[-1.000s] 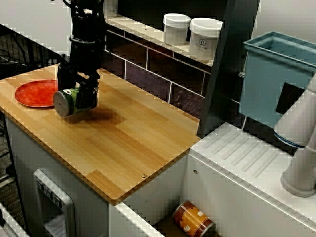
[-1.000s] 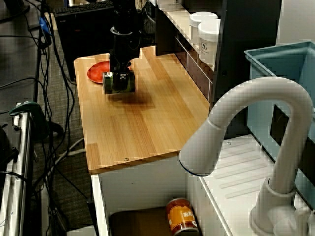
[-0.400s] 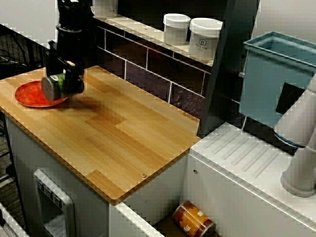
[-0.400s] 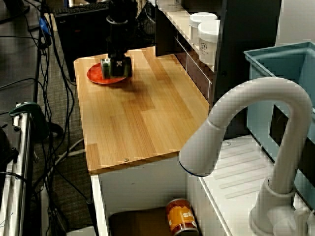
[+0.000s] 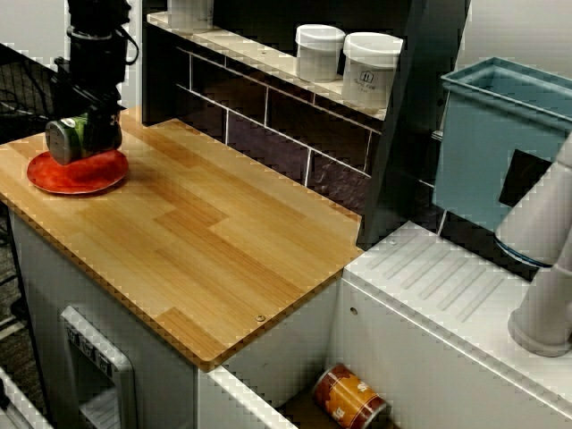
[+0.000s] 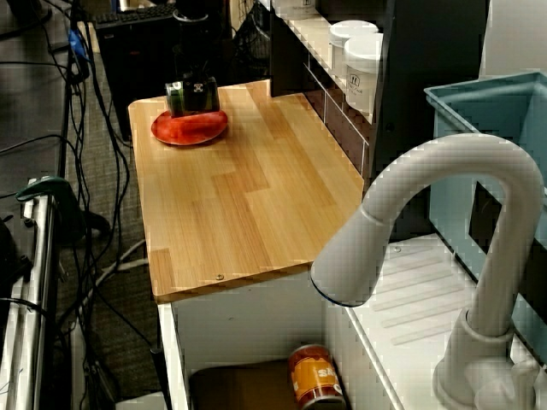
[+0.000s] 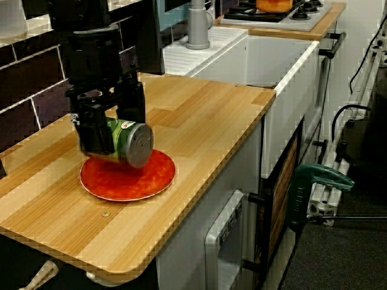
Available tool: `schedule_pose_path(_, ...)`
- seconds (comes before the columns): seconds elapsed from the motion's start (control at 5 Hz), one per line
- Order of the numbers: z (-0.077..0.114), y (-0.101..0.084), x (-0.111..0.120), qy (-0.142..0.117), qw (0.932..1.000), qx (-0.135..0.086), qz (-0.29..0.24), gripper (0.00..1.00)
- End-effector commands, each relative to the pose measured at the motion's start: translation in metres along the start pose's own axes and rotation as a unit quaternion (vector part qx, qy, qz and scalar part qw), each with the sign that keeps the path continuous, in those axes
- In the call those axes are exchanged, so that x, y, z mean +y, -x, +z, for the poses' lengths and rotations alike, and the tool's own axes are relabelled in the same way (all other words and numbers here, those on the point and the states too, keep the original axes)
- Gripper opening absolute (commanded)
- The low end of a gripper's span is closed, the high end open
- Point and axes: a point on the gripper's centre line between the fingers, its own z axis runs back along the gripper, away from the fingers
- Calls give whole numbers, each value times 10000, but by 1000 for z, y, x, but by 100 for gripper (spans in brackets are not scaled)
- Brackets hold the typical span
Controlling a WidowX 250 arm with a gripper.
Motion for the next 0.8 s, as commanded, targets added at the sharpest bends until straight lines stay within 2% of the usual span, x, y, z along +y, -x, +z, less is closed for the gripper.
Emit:
schedule_pose_path(0.0,0,2,54,-110,9992,-147,359,100)
schedule_pose_path(0.2,-11,-2,69,-159,9991,-97,388,100)
schedule_pose_path(0.6,-18,-2,87,-35,9987,93,508,100)
